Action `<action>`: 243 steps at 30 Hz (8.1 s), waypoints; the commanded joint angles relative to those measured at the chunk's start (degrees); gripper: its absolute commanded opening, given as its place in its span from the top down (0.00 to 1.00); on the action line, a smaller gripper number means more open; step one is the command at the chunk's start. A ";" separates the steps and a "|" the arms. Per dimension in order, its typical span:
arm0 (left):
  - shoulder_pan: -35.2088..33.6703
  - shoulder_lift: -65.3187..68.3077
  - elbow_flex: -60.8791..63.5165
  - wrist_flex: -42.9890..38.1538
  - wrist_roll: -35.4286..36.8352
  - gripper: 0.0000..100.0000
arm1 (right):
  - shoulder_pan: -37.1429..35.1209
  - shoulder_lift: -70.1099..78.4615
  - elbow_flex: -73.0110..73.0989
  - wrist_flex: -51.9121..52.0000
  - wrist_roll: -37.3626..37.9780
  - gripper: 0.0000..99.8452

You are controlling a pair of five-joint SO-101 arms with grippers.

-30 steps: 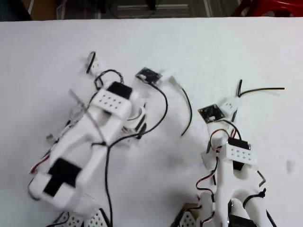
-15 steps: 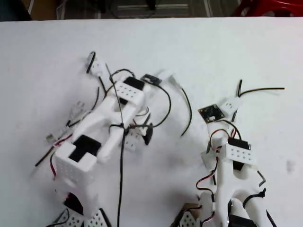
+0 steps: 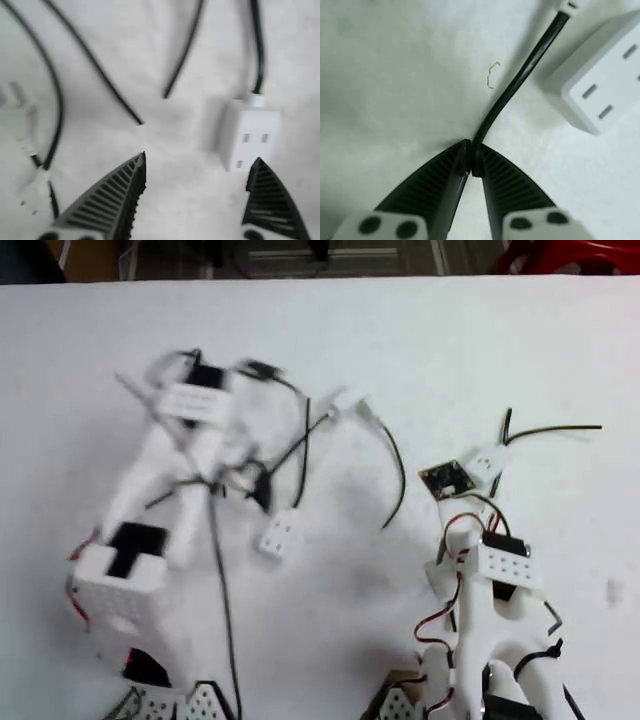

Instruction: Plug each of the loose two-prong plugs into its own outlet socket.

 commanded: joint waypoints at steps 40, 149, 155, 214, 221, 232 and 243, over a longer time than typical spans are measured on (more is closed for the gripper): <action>-22.73 13.58 -2.90 -20.84 -21.27 0.79 | 0.48 -0.92 0.79 0.31 -0.26 0.98; 32.66 -124.62 91.52 -95.91 9.58 0.98 | -68.44 -5.67 -103.03 42.24 -0.09 0.98; 32.48 -124.62 91.52 -95.82 9.58 0.98 | -71.25 -0.75 -97.05 39.52 0.35 0.98; 32.40 -124.35 90.99 -92.31 9.58 0.98 | -39.60 0.75 -93.63 22.20 14.86 0.98; 25.36 -121.80 86.68 -86.95 12.75 0.98 | -33.27 -0.04 -94.51 29.49 14.51 0.98; 15.87 -75.91 51.96 -59.69 18.99 0.98 | -12.00 2.42 -84.04 40.75 14.42 0.98; 15.78 -50.77 24.70 -24.53 18.99 0.97 | 4.18 2.42 -59.96 41.71 14.33 0.98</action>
